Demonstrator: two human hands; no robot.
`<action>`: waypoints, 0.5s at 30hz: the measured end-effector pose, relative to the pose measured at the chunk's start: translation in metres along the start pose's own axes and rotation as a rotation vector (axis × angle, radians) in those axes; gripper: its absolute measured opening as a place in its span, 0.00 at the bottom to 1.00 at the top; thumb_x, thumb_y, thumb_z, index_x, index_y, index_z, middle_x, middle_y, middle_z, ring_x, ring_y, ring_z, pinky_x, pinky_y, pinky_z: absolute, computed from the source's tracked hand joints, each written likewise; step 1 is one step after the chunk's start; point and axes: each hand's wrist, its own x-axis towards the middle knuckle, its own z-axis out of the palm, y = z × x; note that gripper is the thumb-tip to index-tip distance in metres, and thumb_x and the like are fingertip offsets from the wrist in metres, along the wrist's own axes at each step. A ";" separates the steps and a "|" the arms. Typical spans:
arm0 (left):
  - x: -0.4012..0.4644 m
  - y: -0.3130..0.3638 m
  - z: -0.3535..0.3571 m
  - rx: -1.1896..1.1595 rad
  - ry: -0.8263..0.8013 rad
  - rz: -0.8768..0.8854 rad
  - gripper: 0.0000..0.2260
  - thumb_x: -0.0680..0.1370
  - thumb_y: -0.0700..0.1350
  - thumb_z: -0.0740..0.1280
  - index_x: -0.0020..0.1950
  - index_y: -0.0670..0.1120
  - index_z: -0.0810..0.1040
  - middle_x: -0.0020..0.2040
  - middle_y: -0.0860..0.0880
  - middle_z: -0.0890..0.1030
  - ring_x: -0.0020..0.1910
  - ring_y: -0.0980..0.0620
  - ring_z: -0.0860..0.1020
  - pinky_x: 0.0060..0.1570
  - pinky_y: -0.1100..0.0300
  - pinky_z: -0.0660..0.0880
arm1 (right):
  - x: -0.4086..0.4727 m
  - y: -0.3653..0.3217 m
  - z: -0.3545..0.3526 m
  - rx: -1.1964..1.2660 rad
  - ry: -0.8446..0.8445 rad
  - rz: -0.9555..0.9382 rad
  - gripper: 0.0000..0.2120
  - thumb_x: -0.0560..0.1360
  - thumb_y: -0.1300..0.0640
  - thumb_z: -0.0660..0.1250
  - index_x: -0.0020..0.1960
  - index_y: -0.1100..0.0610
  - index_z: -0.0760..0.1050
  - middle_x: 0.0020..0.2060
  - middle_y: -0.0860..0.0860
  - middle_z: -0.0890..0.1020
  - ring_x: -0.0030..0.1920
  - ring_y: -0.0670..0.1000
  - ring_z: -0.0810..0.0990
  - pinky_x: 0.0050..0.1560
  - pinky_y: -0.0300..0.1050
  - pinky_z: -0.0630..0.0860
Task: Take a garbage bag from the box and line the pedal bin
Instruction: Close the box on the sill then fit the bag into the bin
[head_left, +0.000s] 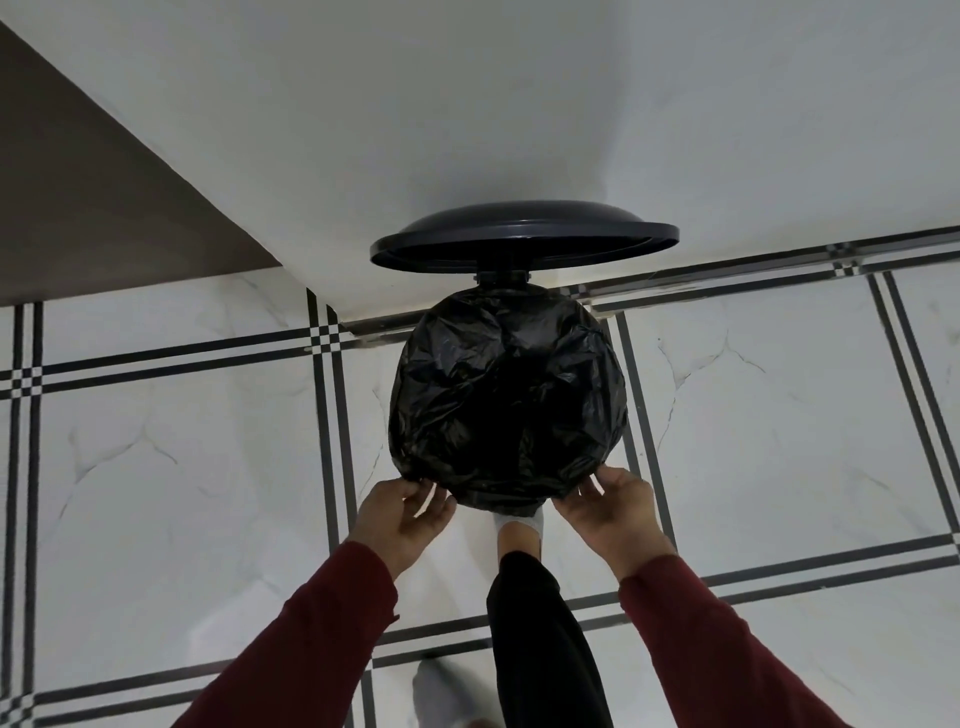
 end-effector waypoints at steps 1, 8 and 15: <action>0.002 -0.004 0.000 0.038 0.030 0.025 0.13 0.79 0.29 0.57 0.57 0.38 0.78 0.50 0.41 0.80 0.46 0.44 0.81 0.45 0.47 0.81 | 0.003 0.001 0.001 0.031 0.016 0.016 0.21 0.75 0.66 0.58 0.66 0.64 0.78 0.64 0.60 0.81 0.64 0.64 0.80 0.65 0.64 0.77; 0.009 -0.009 0.008 0.141 0.179 0.271 0.12 0.82 0.35 0.57 0.55 0.39 0.81 0.45 0.42 0.83 0.38 0.47 0.82 0.38 0.54 0.82 | 0.005 0.004 0.006 -0.032 -0.020 0.056 0.18 0.78 0.61 0.55 0.60 0.58 0.80 0.65 0.57 0.81 0.63 0.63 0.79 0.54 0.67 0.78; 0.001 -0.013 0.012 -0.014 0.012 0.210 0.09 0.81 0.46 0.66 0.56 0.44 0.80 0.52 0.43 0.82 0.52 0.43 0.83 0.47 0.49 0.82 | 0.005 0.003 0.003 -0.009 -0.081 0.032 0.21 0.80 0.56 0.59 0.70 0.60 0.77 0.68 0.61 0.80 0.63 0.65 0.81 0.53 0.67 0.81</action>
